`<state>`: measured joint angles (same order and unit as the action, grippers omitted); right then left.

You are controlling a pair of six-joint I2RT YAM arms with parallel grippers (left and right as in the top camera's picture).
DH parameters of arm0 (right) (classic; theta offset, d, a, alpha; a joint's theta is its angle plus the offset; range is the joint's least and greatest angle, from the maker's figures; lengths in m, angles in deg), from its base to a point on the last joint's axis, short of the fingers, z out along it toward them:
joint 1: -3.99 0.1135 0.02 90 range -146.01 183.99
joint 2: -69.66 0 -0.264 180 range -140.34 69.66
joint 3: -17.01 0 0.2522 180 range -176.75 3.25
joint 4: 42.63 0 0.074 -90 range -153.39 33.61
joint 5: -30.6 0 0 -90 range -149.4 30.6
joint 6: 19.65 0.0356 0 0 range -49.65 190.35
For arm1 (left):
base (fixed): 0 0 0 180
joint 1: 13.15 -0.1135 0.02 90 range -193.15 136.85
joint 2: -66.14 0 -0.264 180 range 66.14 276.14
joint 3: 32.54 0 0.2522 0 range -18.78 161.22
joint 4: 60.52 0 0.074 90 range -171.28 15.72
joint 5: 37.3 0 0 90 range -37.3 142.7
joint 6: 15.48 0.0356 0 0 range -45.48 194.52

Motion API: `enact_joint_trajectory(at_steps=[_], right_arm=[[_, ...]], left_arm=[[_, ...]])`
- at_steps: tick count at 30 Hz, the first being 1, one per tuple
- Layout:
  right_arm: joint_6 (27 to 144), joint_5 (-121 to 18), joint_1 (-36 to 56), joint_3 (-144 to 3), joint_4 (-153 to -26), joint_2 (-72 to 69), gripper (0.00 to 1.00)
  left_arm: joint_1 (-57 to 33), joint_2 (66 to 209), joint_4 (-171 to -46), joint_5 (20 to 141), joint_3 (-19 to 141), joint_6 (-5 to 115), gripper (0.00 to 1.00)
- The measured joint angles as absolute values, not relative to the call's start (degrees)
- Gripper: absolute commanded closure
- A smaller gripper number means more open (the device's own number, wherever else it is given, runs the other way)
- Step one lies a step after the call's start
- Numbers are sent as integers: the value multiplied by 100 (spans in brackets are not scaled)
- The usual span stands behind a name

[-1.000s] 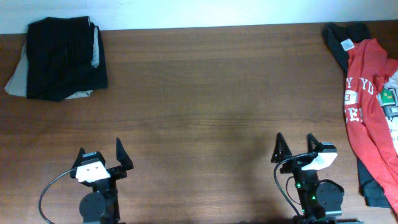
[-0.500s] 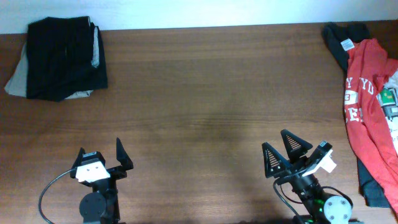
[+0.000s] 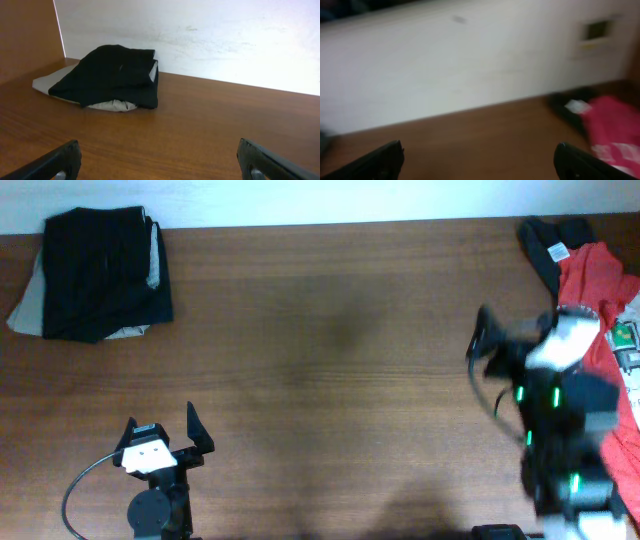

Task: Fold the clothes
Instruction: 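Reach the right gripper to the clothes pile and grasp the red T-shirt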

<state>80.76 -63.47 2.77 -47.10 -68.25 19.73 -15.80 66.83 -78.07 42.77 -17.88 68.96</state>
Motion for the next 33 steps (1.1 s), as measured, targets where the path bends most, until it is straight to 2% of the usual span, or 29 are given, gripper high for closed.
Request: enact_joint_trajectory(at_steps=[7,11,23,33], right_arm=[[7508,-6953,-903,-7166,-7752,-1159,1],[7423,-7099,-1447,-7844,-7955,-2281,1],[6297,-7202,-2649,-8023,-7444,-4265,0],[5786,-6588,-3156,-9035,-8040,-5310,0]], left_arm=[[-1580,6683,-7805,4277,-1794,6896,1],[-1580,6683,-7805,4277,-1794,6894,1],[-1580,6683,-7805,4277,-1794,6896,1],[-1580,6683,-7805,4277,-1794,6896,1]])
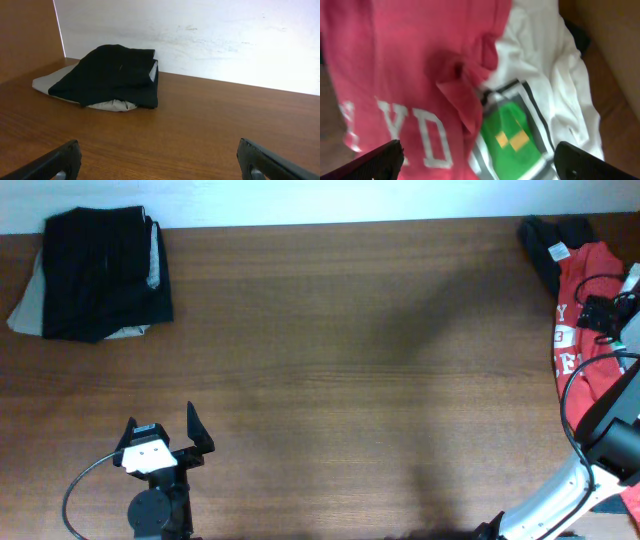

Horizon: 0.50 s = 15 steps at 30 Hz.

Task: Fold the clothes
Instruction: 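Reach the right gripper to the clothes pile and grasp the red T-shirt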

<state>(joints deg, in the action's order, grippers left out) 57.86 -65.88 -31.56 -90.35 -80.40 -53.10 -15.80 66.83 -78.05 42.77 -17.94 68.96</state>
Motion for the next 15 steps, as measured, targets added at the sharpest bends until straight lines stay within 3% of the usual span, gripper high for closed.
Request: enact_joint_trajectory(at_steps=[2,15], right_arm=[[5764,-6299,-3154,-9103,-7890,-5314,5],[6035,-5674,-3244,-9179,-7260,-5972,5]], left_arm=[[-1580,6683,-7805,4277,-1794,6896,1],[-1580,6683,-7805,4277,-1794,6896,1]])
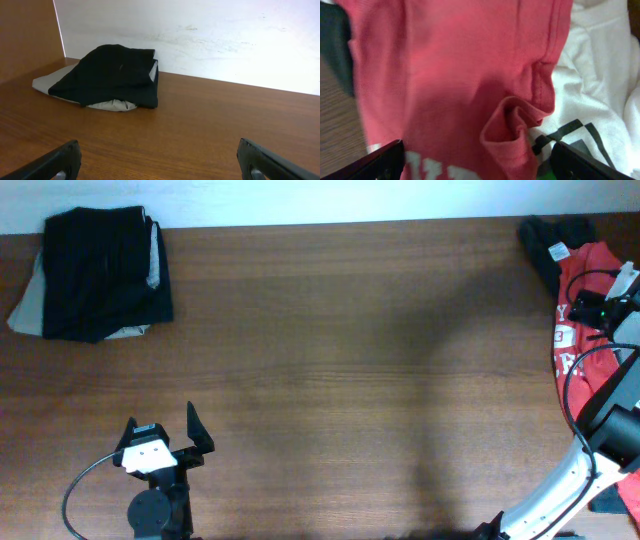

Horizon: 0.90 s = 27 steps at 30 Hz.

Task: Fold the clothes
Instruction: 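Reach the right gripper to the clothes pile and grasp the red T-shirt, then lift the red T-shirt with the right gripper and drop it mid-table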

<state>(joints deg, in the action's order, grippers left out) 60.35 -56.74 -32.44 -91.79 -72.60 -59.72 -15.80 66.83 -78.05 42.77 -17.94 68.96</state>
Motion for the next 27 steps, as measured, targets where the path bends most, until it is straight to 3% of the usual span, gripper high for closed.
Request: enact_joint_trajectory(at_steps=[4,17,22,25,27], right_arm=[[6135,-5598,-3305,-9179,-7116,-5996,11],[6900,-4695,-3609,-9179,-6836,-5996,12],[7058,-4374,-3779,-9179,-6832,-5996,25],[7077,-4310,-3816,-9179,-6840,-5996,27],[7071,-4277,-3821,-9179,-6884,-5996,32]], left_arm=[[-1580,6683,-7805,4277,-1794,6896,1],[-1580,6683,-7805,4277,-1794,6896,1],[-1580,6683,-7805,4277,-1794,6894,1],[-1580,6683,-7805,4277,-1794,6896,1],[-1580,6683,-7805,4277,-1794,6894,1]])
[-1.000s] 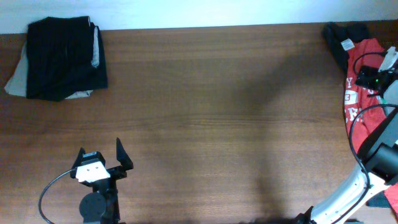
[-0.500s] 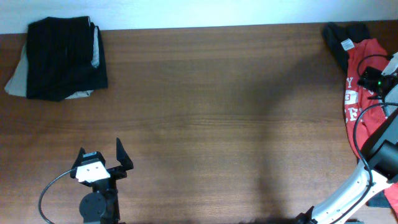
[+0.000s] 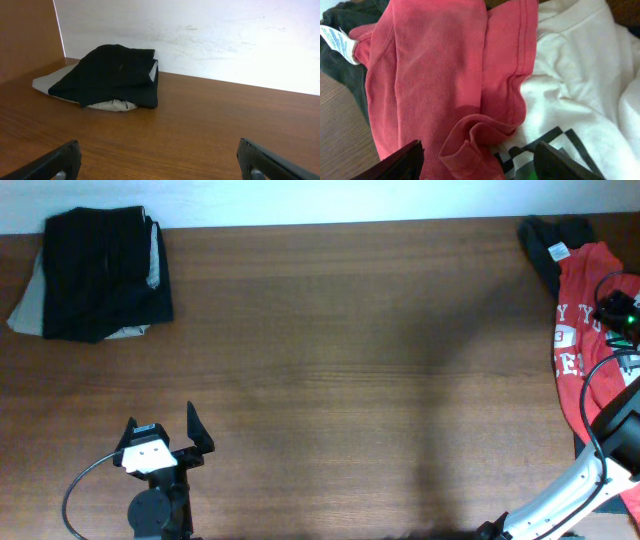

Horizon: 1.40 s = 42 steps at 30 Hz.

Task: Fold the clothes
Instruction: 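Lift the red T-shirt with the right gripper and drop it mid-table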

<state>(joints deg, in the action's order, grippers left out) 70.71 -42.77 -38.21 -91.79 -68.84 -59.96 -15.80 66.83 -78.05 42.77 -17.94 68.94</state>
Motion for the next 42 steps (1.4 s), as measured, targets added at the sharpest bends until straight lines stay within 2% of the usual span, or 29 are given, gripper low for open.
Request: enact_joint_trajectory(at_steps=[5,6,10,22,29,36,42], right_arm=[[6948,-4269,-3819,-9182,-6989,-5996,63],[6955,-4271,-3819,-9182,-6991,-5996,73],[6885,-4256,-3819,-9182,-6987,-5996,96],[7099,-4098,-3819,-9179,-7103,-5859,96],[7324,-3528,-3556,-9179,-7101,-4670,96],[7359,-3331,-1980,-9179,-7092,-3566,97],[7453,-3300,100,-9179,-7122,-3527,96]], left_arm=[[-1580,6683,-7805,4277,-1794,6896,1],[-1580,6683,-7805,4277,-1794,6896,1],[-1580,6683,-7805,4277,-1794,6896,1],[-1580,6683,-7805,4277,-1794,6894,1],[-1580,6683,-7805,4277,-1794,6896,1],[-1580,6683,-7805,4277,-1794,6896,1],[-1580,6683,-7805,4277,-1794,6894,1]])
